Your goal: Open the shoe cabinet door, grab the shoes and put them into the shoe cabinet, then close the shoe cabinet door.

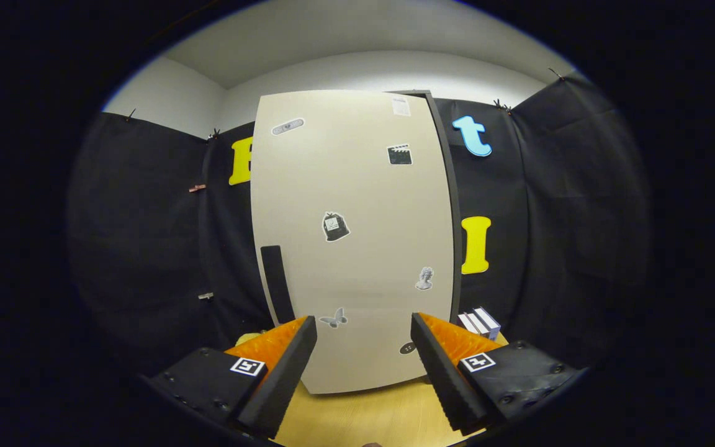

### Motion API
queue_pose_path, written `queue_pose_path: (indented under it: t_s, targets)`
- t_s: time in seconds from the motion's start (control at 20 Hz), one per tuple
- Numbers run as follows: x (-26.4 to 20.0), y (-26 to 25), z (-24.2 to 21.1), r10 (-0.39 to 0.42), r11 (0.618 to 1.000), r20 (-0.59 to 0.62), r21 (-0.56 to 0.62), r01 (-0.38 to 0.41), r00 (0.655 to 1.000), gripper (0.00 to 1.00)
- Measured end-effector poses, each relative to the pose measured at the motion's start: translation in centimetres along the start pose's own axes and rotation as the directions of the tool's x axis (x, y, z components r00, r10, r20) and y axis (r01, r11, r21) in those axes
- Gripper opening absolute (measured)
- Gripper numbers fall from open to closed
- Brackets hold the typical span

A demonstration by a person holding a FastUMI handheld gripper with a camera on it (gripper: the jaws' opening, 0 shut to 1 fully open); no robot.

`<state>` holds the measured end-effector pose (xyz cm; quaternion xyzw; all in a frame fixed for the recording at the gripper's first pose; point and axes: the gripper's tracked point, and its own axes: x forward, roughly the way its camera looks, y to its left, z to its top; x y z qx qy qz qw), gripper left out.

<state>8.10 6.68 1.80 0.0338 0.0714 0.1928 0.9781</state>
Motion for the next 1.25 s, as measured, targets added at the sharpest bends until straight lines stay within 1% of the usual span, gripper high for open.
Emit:
queue_pose_path:
  t_s: [0.25, 0.5, 0.9, 1.25]
  targets:
    - [-2.4, -0.8, -0.3, 0.043, 0.999, -0.010, 0.012, -0.043, 0.999, 0.98]
    - [-3.0, -0.3, -0.7, 0.054, 0.998, -0.031, 0.020, -0.053, 0.998, 0.98]
    - [-0.8, 1.7, -0.9, 0.026, 0.999, -0.024, 0.019, -0.026, 0.999, 0.98]
    - [0.8, 3.6, -2.4, 0.001, 1.000, -0.044, 0.012, -0.001, 0.999, 0.98]
